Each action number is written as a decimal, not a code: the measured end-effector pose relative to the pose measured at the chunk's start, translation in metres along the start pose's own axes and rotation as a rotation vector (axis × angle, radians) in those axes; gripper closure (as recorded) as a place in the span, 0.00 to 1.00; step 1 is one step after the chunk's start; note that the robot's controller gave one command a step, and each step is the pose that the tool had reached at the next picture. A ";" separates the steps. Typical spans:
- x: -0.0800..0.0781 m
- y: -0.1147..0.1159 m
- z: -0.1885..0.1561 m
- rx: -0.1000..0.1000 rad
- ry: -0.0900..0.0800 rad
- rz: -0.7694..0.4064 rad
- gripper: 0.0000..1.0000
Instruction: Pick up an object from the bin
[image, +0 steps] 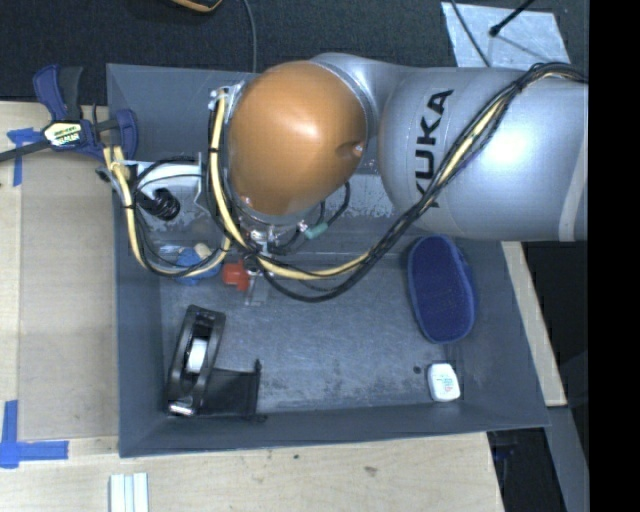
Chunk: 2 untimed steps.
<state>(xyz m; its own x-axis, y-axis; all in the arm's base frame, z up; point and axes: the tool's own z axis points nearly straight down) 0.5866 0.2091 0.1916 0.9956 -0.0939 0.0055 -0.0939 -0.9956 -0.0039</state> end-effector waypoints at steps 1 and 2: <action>-0.001 0.001 0.005 -0.004 -0.009 0.001 1.00; 0.032 0.027 0.021 -0.002 -0.006 0.022 1.00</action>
Offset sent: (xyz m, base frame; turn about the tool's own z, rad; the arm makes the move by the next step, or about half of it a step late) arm 0.0000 0.0000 0.0000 0.0000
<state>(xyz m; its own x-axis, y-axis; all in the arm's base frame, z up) 0.6162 0.1797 0.1707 0.9933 -0.1156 -0.0001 -0.1156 -0.9933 -0.0016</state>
